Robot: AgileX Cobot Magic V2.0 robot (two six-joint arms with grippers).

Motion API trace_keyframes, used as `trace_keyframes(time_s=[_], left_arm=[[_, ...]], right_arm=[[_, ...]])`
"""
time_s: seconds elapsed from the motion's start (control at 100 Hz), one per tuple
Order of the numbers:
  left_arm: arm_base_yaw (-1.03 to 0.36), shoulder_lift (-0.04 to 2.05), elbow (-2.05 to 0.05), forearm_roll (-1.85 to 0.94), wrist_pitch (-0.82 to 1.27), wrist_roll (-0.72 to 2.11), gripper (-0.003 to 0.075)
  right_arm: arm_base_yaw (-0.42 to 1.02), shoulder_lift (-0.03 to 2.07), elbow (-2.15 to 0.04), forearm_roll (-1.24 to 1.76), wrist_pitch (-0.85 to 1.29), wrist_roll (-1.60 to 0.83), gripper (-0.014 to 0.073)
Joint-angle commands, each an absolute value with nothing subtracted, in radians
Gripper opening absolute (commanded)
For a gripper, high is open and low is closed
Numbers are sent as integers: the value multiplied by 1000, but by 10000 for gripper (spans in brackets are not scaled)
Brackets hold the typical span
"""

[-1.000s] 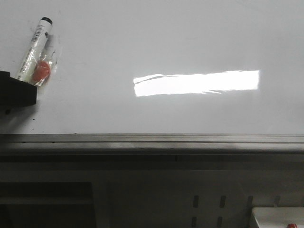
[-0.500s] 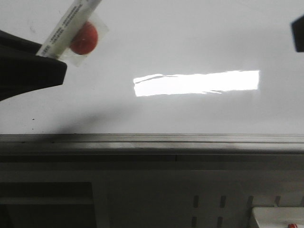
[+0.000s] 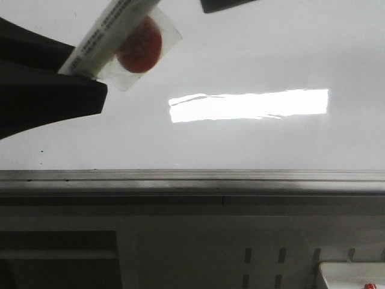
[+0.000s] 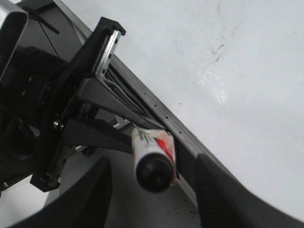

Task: Write number 4 on whiteboard

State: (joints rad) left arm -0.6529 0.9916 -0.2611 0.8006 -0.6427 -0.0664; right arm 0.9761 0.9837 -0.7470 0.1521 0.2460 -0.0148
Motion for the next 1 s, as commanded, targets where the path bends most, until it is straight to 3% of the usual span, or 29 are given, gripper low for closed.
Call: trace_keyframes(time_s=[0.0, 0.2, 0.29, 0.42, 0.56, 0.63, 0.82, 0.88, 0.99], left_arm=[[-657, 989, -285, 772, -719, -69, -20], [-657, 989, -285, 773, -719, -69, -20], [-657, 989, -285, 773, -719, -69, -20], [-657, 989, -285, 773, -721, -69, -20], [-657, 989, -285, 773, -724, -69, -8], [-657, 989, -285, 762, -724, -69, 55], [-655, 969, -285, 541, -651, -69, 337], [-655, 939, -285, 456, -590, -69, 377], [-655, 863, -285, 368, -481, -69, 379]], right_arm=[[984, 1000, -798, 142, 161, -29, 342], [984, 1011, -804, 142, 136, -29, 325], [984, 1011, -804, 142, 148, -29, 213], [980, 1011, -804, 142, 150, -29, -69], [979, 1011, -804, 142, 153, -29, -67], [979, 1011, -804, 142, 158, -29, -67], [978, 1011, -806, 140, 162, -29, -67], [965, 1018, -819, 140, 180, -28, -64], [913, 1053, -881, 140, 259, -26, -64]])
